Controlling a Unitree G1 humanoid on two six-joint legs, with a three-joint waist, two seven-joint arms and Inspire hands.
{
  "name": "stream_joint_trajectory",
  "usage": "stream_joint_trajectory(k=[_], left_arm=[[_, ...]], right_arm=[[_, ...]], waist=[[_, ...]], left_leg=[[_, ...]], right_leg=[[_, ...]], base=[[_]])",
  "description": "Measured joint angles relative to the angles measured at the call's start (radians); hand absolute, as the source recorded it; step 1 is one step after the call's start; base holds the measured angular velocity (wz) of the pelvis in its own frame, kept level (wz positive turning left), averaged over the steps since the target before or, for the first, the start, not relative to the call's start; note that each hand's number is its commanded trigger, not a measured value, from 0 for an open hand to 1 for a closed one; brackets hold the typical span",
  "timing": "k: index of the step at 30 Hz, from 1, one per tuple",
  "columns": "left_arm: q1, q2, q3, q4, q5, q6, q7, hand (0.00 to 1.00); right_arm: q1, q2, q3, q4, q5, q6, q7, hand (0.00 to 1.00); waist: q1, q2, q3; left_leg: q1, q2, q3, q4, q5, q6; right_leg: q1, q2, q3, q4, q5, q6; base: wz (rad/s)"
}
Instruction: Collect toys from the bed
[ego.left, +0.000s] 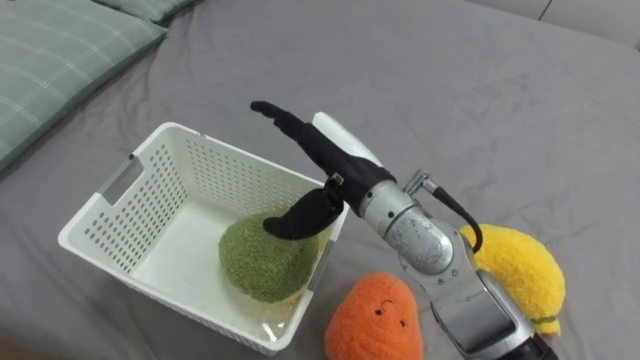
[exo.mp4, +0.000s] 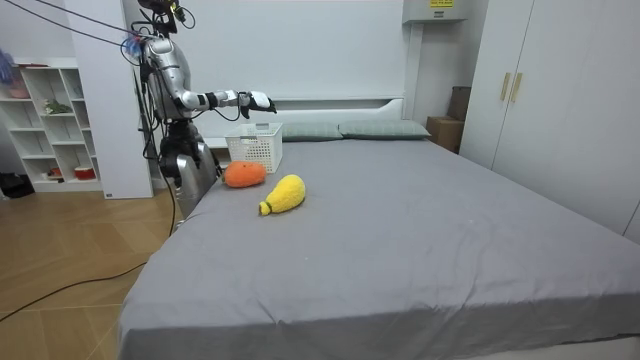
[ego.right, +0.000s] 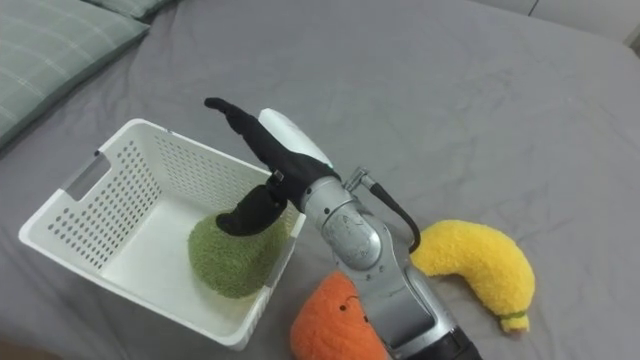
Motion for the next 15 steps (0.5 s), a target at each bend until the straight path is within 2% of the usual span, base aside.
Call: stream_joint_trajectory(k=[7, 13, 15], left_arm=[[0.005, -0.009, 0.003, -0.013, 0.0, 0.0, 0.001, 0.0], [0.016, -0.007, 0.005, -0.016, -0.009, 0.001, 0.008, 0.0], [0.017, -0.006, 0.005, -0.015, -0.011, 0.001, 0.01, 0.0]], right_arm=[[0.0, -0.014, -0.01, 0.002, 0.008, 0.0, -0.008, 0.0], [0.003, -0.021, -0.048, 0.027, 0.02, -0.002, -0.062, 0.0], [0.007, -0.036, -0.06, 0.028, 0.038, -0.002, -0.086, 0.0]], waist=[[-0.005, 0.001, 0.0005], [-0.039, 0.002, 0.0009], [-0.05, 0.002, 0.001]], left_leg=[[0.0, 0.0, 0.0, 0.0, 0.0, 0.0], [0.002, 0.0, -0.002, 0.008, 0.0, 0.0], [0.006, 0.0, 0.003, 0.008, 0.0, 0.0]], right_leg=[[0.0, 0.0, 0.0, 0.0, 0.0, 0.0], [0.003, 0.0, 0.001, 0.001, 0.0, 0.0], [0.004, 0.0, 0.006, 0.002, 0.0, 0.0]], base=[[0.0], [0.0], [-0.07]])
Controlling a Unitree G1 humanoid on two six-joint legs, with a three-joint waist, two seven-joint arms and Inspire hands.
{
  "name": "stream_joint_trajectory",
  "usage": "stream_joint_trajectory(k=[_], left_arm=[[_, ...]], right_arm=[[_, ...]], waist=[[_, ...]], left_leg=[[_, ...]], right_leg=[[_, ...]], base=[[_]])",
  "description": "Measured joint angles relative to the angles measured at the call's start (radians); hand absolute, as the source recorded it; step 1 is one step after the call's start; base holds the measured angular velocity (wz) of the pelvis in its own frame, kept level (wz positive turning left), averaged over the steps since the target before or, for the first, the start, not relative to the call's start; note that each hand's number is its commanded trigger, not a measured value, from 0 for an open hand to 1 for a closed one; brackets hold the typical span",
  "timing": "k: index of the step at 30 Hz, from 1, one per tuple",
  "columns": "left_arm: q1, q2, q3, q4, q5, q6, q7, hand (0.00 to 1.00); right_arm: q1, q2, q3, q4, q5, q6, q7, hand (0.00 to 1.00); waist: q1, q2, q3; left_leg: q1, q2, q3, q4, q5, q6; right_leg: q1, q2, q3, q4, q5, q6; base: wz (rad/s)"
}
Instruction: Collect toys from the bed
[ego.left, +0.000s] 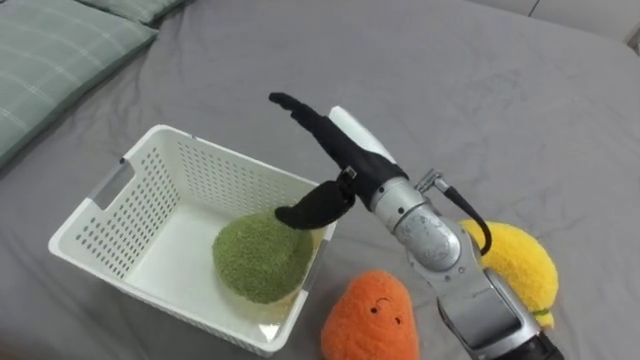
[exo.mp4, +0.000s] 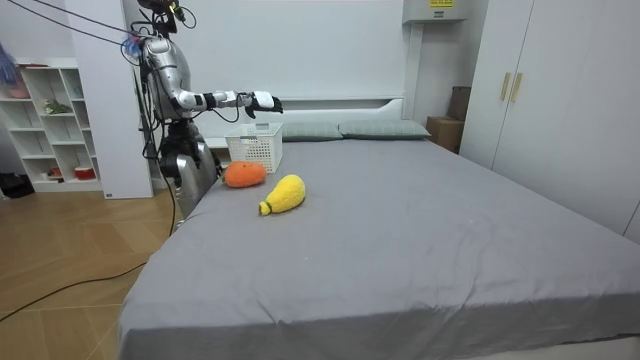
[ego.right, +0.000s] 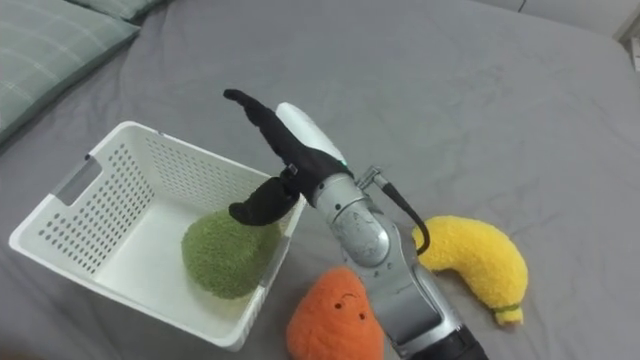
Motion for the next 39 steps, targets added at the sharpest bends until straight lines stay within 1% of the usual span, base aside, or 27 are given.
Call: stream_joint_trajectory(k=[2, 5, 7, 9, 14, 18, 20, 21, 24, 26, 28, 31, 35, 37, 38, 39], left_arm=[[0.002, 0.001, 0.0, 0.001, -0.001, 0.0, 0.0, 0.0], [0.004, 0.003, 0.002, 0.001, -0.001, 0.0, 0.003, 0.0], [0.014, 0.004, 0.019, 0.0, -0.003, 0.0, 0.004, 0.0], [0.02, 0.005, 0.022, 0.0, -0.017, 0.0, 0.006, 0.0], [0.037, 0.004, 0.056, -0.002, -0.014, 0.0, 0.005, 0.0], [0.053, 0.008, 0.059, -0.004, -0.013, 0.0, 0.0, 0.0], [0.059, 0.01, 0.061, -0.005, -0.012, 0.0, -0.004, 0.0], [0.061, 0.009, 0.065, -0.01, -0.009, 0.0, -0.005, 0.0], [0.08, 0.003, 0.08, -0.033, -0.012, 0.0, -0.011, 0.0], [0.081, 0.002, 0.081, -0.035, -0.015, 0.0, -0.013, 0.0], [0.079, 0.002, 0.082, -0.036, -0.015, 0.0, -0.021, 0.0], [0.081, 0.002, 0.086, -0.036, -0.01, 0.0, -0.028, 0.0], [0.081, 0.004, 0.099, -0.036, 0.006, 0.0, -0.032, 0.0], [0.081, 0.004, 0.099, -0.034, 0.005, 0.0, -0.033, 0.0], [0.081, 0.004, 0.099, -0.031, 0.004, 0.0, -0.032, 0.0], [0.081, 0.004, 0.099, -0.031, 0.003, 0.0, -0.03, 0.0]], right_arm=[[0.002, -0.013, -0.001, 0.001, 0.0, 0.0, -0.015, 0.0], [0.041, -0.016, -0.033, 0.001, -0.001, -0.009, -0.039, 0.0], [0.057, -0.022, -0.04, 0.002, -0.004, -0.009, -0.051, 0.0], [0.076, -0.028, -0.072, 0.003, -0.004, -0.009, -0.055, 0.0], [0.08, -0.052, -0.135, 0.008, 0.003, -0.012, -0.091, 0.0], [0.081, -0.062, -0.194, 0.035, 0.009, -0.027, -0.135, 0.0], [0.095, -0.062, -0.2, 0.037, 0.01, -0.036, -0.153, 0.0], [0.113, -0.062, -0.208, 0.038, 0.01, -0.045, -0.155, 0.0], [0.137, -0.062, -0.229, 0.081, 0.033, -0.048, -0.156, 0.0], [0.139, -0.062, -0.24, 0.133, 0.037, -0.05, -0.164, 0.0], [0.139, -0.062, -0.264, 0.189, 0.04, -0.053, -0.164, 0.0], [0.138, -0.063, -0.302, 0.242, 0.043, -0.055, -0.175, 0.0], [0.138, -0.066, -0.313, 0.3, 0.042, -0.058, -0.188, 0.0], [0.138, -0.065, -0.313, 0.345, 0.044, -0.067, -0.19, 0.0], [0.138, -0.063, -0.313, 0.38, 0.054, -0.07, -0.194, 0.0], [0.138, -0.063, -0.313, 0.409, 0.07, -0.07, -0.197, 0.0]], waist=[[-0.01, 0.0, 0.0], [-0.02, 0.0, -0.0001], [-0.035, 0.0, -0.0003], [-0.046, 0.001, -0.0005], [-0.066, -0.002, -0.0025], [-0.083, -0.006, -0.0057], [-0.09, -0.005, -0.0066], [-0.091, -0.005, -0.0088], [-0.094, -0.004, -0.0111], [-0.097, -0.002, -0.0128], [-0.099, -0.001, -0.0165], [-0.099, 0.0, -0.0169], [-0.1, -0.008, -0.0214], [-0.098, -0.011, -0.0207], [-0.098, -0.012, -0.0192], [-0.098, -0.014, -0.0157]], left_leg=[[0.002, 0.0, 0.003, 0.0, 0.0, 0.0], [0.003, 0.0, 0.005, -0.001, 0.0, 0.0], [0.002, 0.0, 0.005, -0.001, 0.0, 0.0], [0.003, 0.0, 0.005, -0.001, 0.0, 0.0], [0.005, 0.0, 0.008, -0.001, 0.0, 0.0], [0.005, 0.0, 0.008, -0.001, 0.0, 0.0], [0.007, 0.0, 0.008, -0.001, 0.0, 0.0], [0.007, 0.0, 0.008, -0.001, 0.0, 0.0], [0.009, 0.0, 0.007, 0.001, 0.0, 0.0], [0.012, 0.0, 0.004, 0.002, 0.0, 0.0], [0.013, 0.0, 0.001, 0.003, 0.0, 0.0], [0.012, 0.0, -0.001, 0.001, 0.0, 0.0], [0.013, 0.0, 0.004, 0.003, 0.0, 0.0], [0.019, 0.0, 0.006, 0.005, 0.0, 0.0], [0.022, -0.001, 0.005, 0.005, 0.0, 0.0], [0.023, -0.001, 0.004, 0.004, 0.0, 0.0]], right_leg=[[0.0, 0.0, 0.004, 0.0, 0.0, 0.0], [0.0, 0.001, 0.009, 0.0, 0.0, 0.0], [0.0, 0.001, 0.007, 0.0, 0.0, 0.0], [0.0, 0.001, 0.006, 0.0, 0.0, 0.0], [0.002, 0.001, 0.007, 0.0, 0.0, 0.0], [0.002, 0.001, 0.006, 0.0, 0.0, 0.0], [0.004, 0.001, 0.007, 0.0, 0.0, 0.0], [0.004, 0.001, 0.006, 0.0, 0.0, 0.0], [0.007, 0.001, 0.007, 0.0, 0.0, 0.0], [0.011, 0.001, 0.007, 0.0, 0.0, 0.0], [0.013, 0.001, 0.006, 0.001, 0.0, 0.0], [0.012, 0.001, 0.007, 0.001, 0.0, 0.0], [0.013, 0.001, 0.009, 0.002, 0.0, 0.0], [0.018, 0.001, 0.011, 0.001, 0.0, 0.0], [0.022, 0.001, 0.011, 0.001, 0.0, 0.0], [0.023, 0.001, 0.01, 0.001, 0.0, 0.0]], base=[[-0.06], [-0.02], [0.0], [0.0], [0.0], [0.0], [0.0], [0.0], [0.0], [0.0], [0.02], [0.0], [-0.01], [-0.02], [0.0], [0.0]])
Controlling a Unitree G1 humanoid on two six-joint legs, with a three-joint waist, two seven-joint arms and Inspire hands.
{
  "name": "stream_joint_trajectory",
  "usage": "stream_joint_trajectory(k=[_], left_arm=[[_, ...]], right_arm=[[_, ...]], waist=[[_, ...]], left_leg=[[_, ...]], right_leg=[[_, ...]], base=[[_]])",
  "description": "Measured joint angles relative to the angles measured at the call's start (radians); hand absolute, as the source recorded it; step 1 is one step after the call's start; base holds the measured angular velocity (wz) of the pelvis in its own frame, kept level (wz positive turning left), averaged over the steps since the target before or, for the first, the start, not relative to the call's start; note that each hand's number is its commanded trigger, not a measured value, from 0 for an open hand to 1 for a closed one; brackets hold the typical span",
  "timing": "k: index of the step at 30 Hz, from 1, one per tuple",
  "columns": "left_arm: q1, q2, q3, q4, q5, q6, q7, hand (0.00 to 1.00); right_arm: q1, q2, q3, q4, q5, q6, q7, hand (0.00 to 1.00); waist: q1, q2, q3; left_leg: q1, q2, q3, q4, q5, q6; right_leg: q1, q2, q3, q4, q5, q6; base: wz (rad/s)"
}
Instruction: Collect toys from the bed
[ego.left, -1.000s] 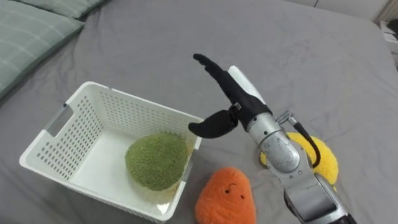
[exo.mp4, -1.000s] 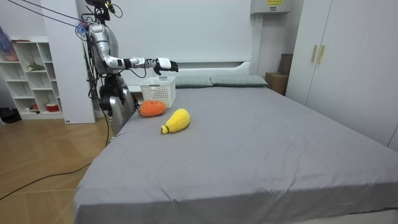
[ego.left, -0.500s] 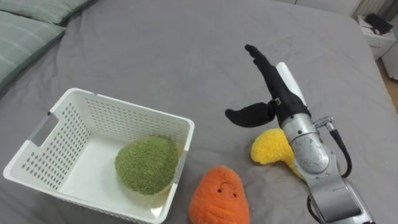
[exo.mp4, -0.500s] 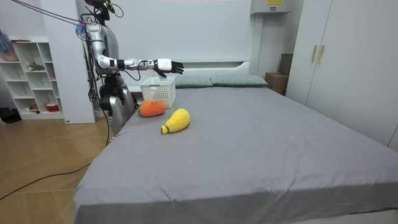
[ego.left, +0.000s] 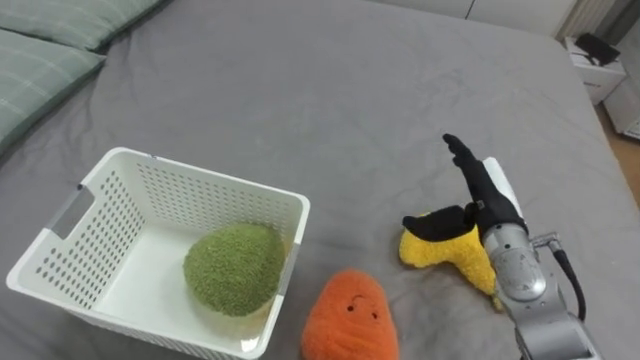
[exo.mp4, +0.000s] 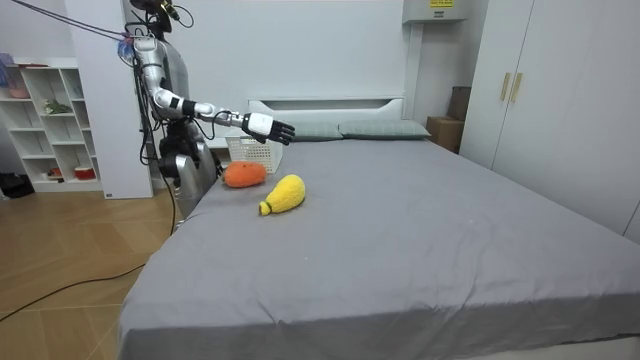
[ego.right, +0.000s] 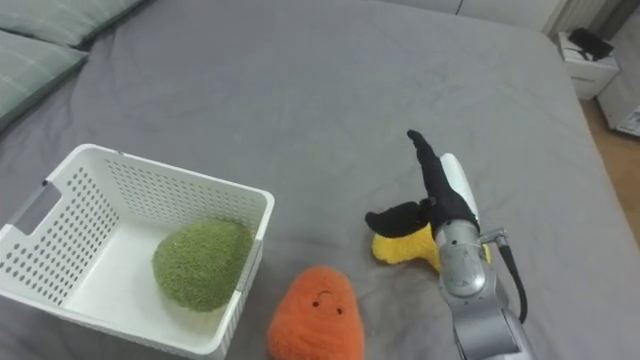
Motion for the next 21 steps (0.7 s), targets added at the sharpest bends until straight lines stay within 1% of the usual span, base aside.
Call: stream_joint_trajectory(k=[2, 3, 7, 9, 13, 17, 19, 20, 21], left_arm=[[-0.002, 0.0, 0.0, 0.0, 0.0, 0.0, 0.004, 0.0], [0.0, -0.001, 0.0, 0.0, 0.0, 0.0, 0.006, 0.0], [0.0, -0.005, 0.007, 0.0, 0.0, 0.0, 0.009, 0.0], [0.003, -0.005, 0.01, 0.002, -0.002, 0.0, 0.009, 0.0], [0.017, -0.005, 0.019, 0.001, -0.005, -0.005, 0.007, 0.0], [0.02, 0.0, 0.03, 0.002, -0.003, -0.005, -0.009, 0.0], [0.019, 0.005, 0.027, 0.003, -0.019, -0.005, -0.018, 0.0], [0.021, 0.007, 0.027, 0.007, -0.021, -0.005, -0.02, 0.0], [0.02, 0.012, 0.021, 0.009, -0.023, -0.005, -0.019, 0.0]], right_arm=[[0.0, 0.0, 0.0, 0.025, 0.013, 0.0, -0.01, 0.0], [0.0, 0.0, 0.0, 0.036, 0.013, 0.0, -0.017, 0.0], [0.0, 0.0, -0.012, 0.068, 0.012, -0.003, -0.038, 0.0], [-0.003, -0.001, -0.032, 0.088, 0.006, -0.02, -0.059, 0.0], [-0.003, -0.001, -0.037, 0.096, 0.006, -0.021, -0.087, 0.0], [-0.004, -0.002, -0.041, 0.096, 0.005, -0.028, -0.095, 0.0], [-0.005, -0.002, -0.039, 0.103, 0.005, -0.03, -0.098, 0.0], [-0.014, -0.002, -0.036, 0.131, 0.005, -0.041, -0.106, 0.0], [-0.032, -0.004, -0.031, 0.164, 0.009, -0.044, -0.114, 0.0]], waist=[[0.001, -0.001, 0.0083], [0.001, 0.001, 0.0094], [0.001, 0.004, 0.0115], [0.001, 0.004, 0.0116], [-0.003, 0.004, 0.0111], [-0.018, -0.001, 0.0068], [-0.017, -0.003, 0.0052], [-0.015, -0.008, -0.0017], [-0.015, -0.012, -0.0038]], left_leg=[[-0.002, 0.0, -0.004, -0.003, 0.0, 0.0], [-0.004, 0.0, -0.004, -0.003, 0.0, 0.0], [-0.008, 0.0, -0.004, -0.002, 0.0, 0.0], [-0.008, 0.0, -0.004, 0.0, 0.0, 0.0], [-0.009, 0.0, -0.004, 0.001, 0.0, 0.0], [-0.019, 0.0, -0.009, 0.002, 0.0, 0.0], [-0.022, 0.0, -0.009, 0.002, 0.0, 0.0], [-0.031, 0.0, -0.006, 0.003, 0.001, 0.0], [-0.041, -0.001, -0.006, 0.006, 0.002, 0.0]], right_leg=[[-0.001, 0.0, 0.0, 0.0, 0.0, 0.0], [-0.004, 0.0, 0.001, 0.0, 0.0, 0.0], [-0.009, 0.0, 0.001, -0.001, 0.0, 0.0], [-0.009, 0.0, -0.001, -0.002, 0.0, 0.0], [-0.01, -0.001, -0.005, -0.002, 0.0, 0.0], [-0.013, -0.003, -0.018, -0.002, 0.0, 0.0], [-0.014, -0.003, -0.018, -0.001, 0.0, 0.0], [-0.026, -0.003, -0.014, 0.001, 0.0, 0.0], [-0.037, -0.003, -0.012, 0.002, 0.001, -0.001]], base=[[0.0], [0.0], [0.0], [0.0], [0.01], [0.07], [0.02], [-0.04], [-0.05]])
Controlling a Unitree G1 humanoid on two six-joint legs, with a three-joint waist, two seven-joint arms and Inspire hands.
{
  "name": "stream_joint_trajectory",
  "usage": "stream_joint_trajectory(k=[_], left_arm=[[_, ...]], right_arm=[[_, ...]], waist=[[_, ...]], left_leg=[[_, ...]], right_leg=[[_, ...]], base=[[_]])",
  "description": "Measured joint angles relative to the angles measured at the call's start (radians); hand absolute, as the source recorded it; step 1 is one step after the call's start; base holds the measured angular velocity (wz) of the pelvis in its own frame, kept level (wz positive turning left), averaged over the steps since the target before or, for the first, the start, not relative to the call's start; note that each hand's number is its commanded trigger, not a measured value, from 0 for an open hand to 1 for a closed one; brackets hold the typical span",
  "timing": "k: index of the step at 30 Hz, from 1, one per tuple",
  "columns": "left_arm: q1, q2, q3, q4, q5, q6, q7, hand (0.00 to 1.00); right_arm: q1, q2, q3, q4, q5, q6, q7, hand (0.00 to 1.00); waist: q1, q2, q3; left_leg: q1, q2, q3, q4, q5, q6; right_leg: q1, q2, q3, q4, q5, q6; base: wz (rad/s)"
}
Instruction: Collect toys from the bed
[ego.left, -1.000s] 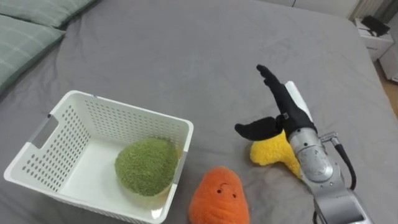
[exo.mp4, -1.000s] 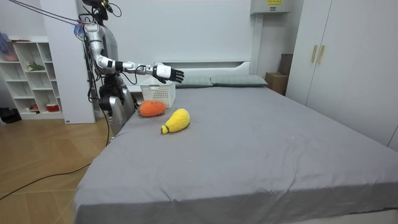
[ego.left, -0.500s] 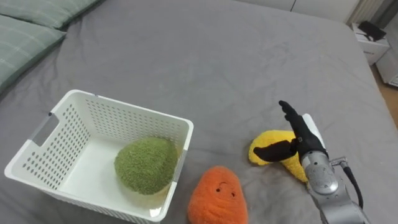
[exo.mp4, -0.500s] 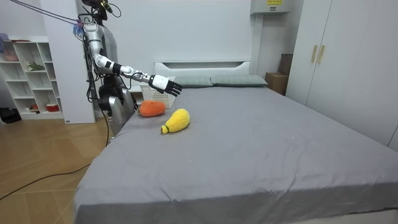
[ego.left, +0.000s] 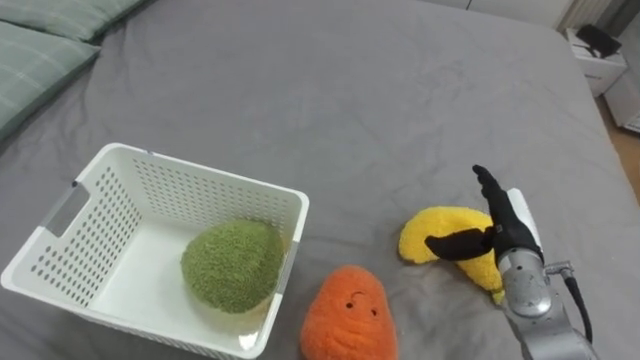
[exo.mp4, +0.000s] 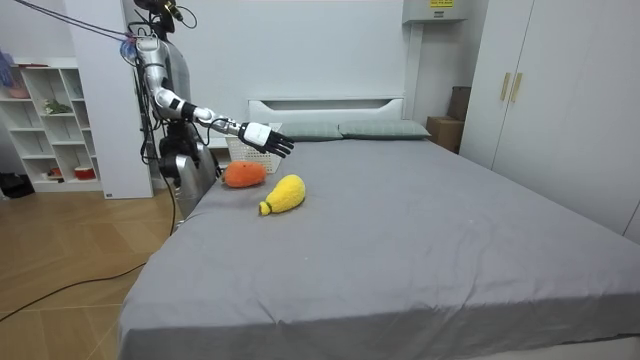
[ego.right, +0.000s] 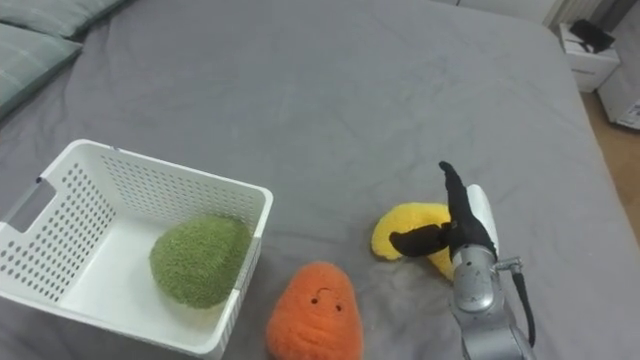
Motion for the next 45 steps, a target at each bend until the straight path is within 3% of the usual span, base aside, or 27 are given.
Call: stream_joint_trajectory(k=[5, 12, 21, 30, 45], left_arm=[[-0.029, 0.017, -0.034, 0.022, -0.021, 0.0, 0.003, 0.0], [-0.067, 0.028, -0.051, 0.023, -0.028, 0.0, -0.021, 0.0], [-0.094, 0.034, -0.065, 0.04, -0.036, -0.003, -0.021, 0.0], [-0.13, 0.034, -0.081, 0.062, -0.036, -0.012, -0.021, 0.0], [-0.139, 0.035, -0.082, 0.083, -0.036, -0.015, -0.021, 0.0]], right_arm=[[-0.09, -0.004, 0.013, 0.194, 0.008, -0.015, -0.038, 0.0], [-0.2, -0.019, 0.012, 0.376, 0.008, -0.017, -0.087, 0.0], [-0.222, -0.062, 0.012, 0.407, 0.013, -0.037, -0.096, 0.0], [-0.268, -0.085, 0.011, 0.457, -0.005, -0.05, -0.135, 0.0], [-0.284, -0.109, 0.01, 0.49, -0.049, -0.051, -0.136, 0.0]], waist=[[0.002, -0.006, -0.001], [0.02, -0.008, 0.0117], [0.024, -0.014, 0.0249], [0.026, -0.007, 0.0304], [0.024, -0.008, 0.0304]], left_leg=[[-0.06, 0.0, -0.003, 0.0, 0.015, 0.0], [-0.147, 0.0, 0.0, 0.001, 0.043, -0.002], [-0.199, 0.0, -0.002, 0.002, 0.044, -0.001], [-0.232, -0.001, 0.001, 0.008, 0.045, 0.0], [-0.247, -0.001, 0.0, 0.012, 0.048, 0.0]], right_leg=[[-0.056, -0.001, -0.006, 0.001, 0.014, -0.005], [-0.148, -0.005, -0.018, 0.001, 0.034, -0.014], [-0.192, -0.009, -0.039, 0.001, 0.034, -0.014], [-0.223, -0.011, -0.042, 0.0, 0.034, -0.014], [-0.237, -0.012, -0.042, 0.002, 0.034, -0.014]], base=[[0.02], [0.02], [0.04], [0.0], [0.0]])
